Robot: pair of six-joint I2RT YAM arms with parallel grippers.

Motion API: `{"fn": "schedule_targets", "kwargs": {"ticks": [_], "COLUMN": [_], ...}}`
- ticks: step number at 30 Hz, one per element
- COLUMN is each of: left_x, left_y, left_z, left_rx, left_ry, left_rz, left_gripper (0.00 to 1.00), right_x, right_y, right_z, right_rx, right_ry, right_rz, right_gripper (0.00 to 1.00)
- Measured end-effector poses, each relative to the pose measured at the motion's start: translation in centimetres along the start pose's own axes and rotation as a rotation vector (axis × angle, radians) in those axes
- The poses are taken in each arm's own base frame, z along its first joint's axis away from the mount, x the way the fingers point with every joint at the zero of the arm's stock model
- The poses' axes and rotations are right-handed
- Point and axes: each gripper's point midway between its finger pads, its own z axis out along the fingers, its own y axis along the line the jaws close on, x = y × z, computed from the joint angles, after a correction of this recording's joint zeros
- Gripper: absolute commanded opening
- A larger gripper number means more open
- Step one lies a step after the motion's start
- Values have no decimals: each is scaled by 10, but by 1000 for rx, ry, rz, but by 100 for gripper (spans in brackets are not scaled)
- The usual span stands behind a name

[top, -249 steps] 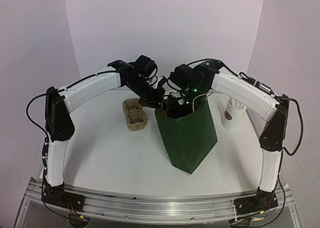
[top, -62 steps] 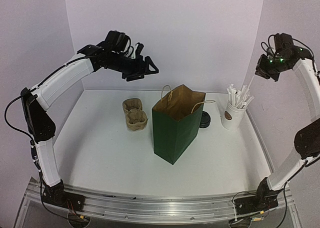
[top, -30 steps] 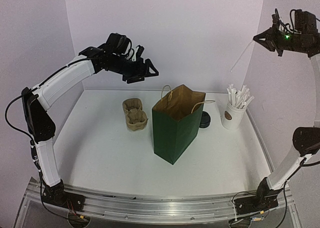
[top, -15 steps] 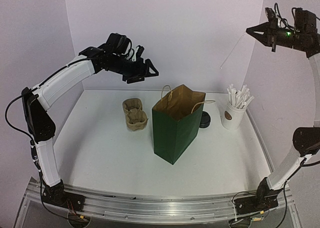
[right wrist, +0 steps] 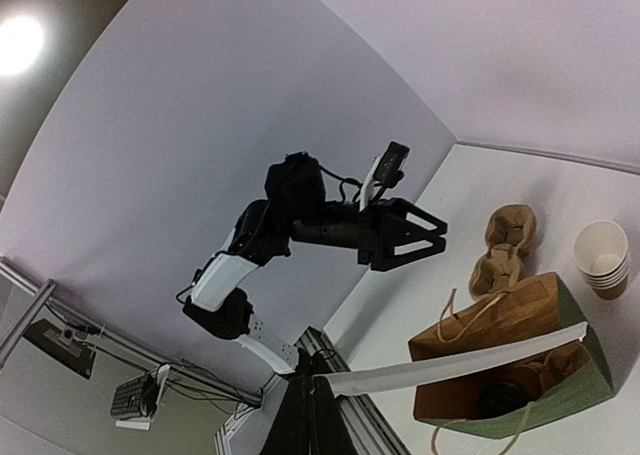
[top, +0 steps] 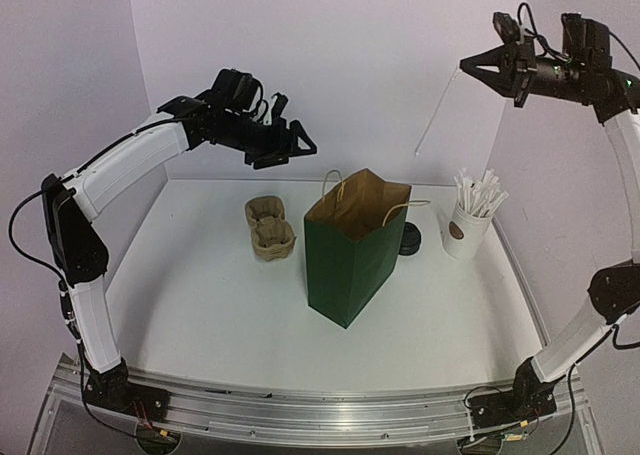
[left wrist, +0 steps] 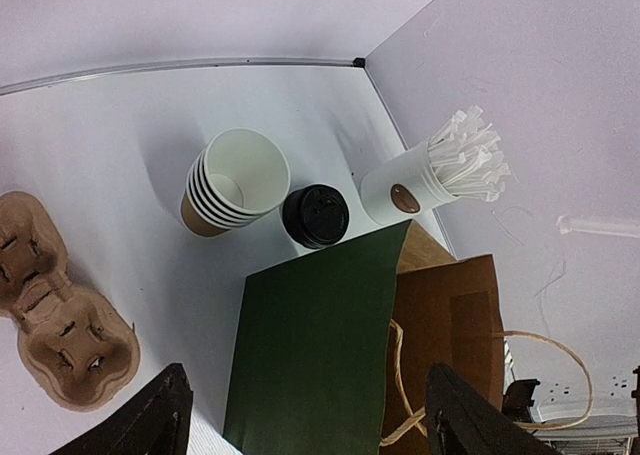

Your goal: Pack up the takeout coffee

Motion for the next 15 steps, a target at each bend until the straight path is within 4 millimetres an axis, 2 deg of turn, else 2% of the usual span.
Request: {"fn": "schedule_targets", "kwargs": {"ticks": [3,6,15], "left_x": [1,1,4], "left_y": [-1,-2,-3], "left_z": [-1,-2,-2], "left_rx": [2,5,7], "left_ry": [-1,-2,-2], "left_rz": [1,2,-10], "left_gripper": [79,79,79], "right_x": [14,26,53], "right_y": [3,-3,-61], "right_z": [18,32,56], "right_rx": [-32,-35,50], "right_ry": [53,93,162], "right_rz": [9,34,136], "right_gripper": [0,0,0]}}
